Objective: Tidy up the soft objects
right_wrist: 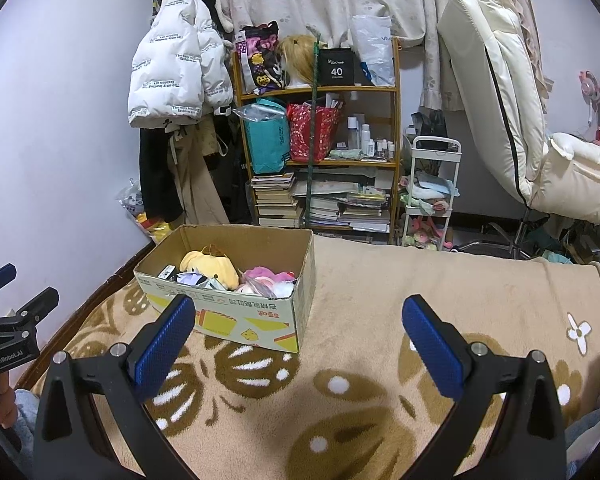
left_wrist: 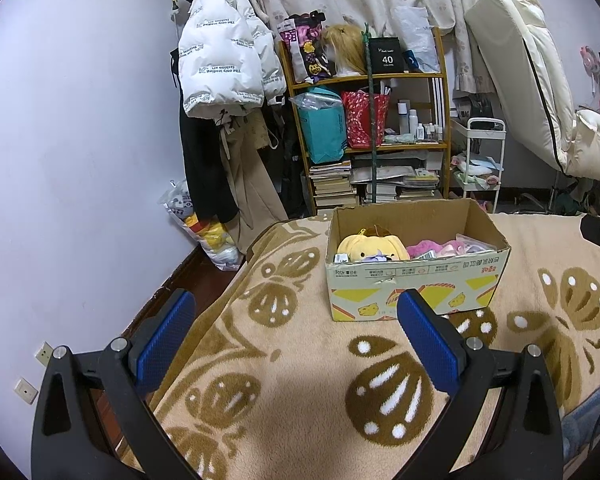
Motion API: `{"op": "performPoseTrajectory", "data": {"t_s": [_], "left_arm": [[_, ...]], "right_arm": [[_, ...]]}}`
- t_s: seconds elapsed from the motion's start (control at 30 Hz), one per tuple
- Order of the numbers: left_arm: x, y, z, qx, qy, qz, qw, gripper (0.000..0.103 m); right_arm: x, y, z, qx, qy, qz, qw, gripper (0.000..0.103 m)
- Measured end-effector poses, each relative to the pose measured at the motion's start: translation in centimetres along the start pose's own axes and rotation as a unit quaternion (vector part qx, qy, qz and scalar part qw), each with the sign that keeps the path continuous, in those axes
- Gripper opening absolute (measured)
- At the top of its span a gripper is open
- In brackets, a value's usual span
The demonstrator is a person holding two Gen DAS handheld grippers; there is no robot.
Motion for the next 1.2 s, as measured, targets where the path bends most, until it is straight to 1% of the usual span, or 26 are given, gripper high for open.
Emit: {"op": "performPoseTrajectory", "data": {"t_s": [0.53, 1.2], "left_arm": [[0.74, 0.03, 0.22, 0.000, 0.006, -0.005, 1.0000, 0.100], [0.66, 0.02, -0.01, 0.001, 0.007, -0.005, 1.0000, 0.100]], "right_arm": [[-0.05, 0.07, -0.17, 0.001, 0.000, -0.001, 1.000, 0.103], [-0.25, 0.06, -0.11, 0.001, 0.000, -0.001, 1.000, 0.103]]}}
Point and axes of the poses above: each gripper's, at about its wrist camera, not at the fingertips, and y roughly the way its jaws point, z to its right, x to its underside, the point moved 6 cm from there along y, roughly the way its jaws point, and after that the axes turned 1 degree about z, right-handed, at the moved point
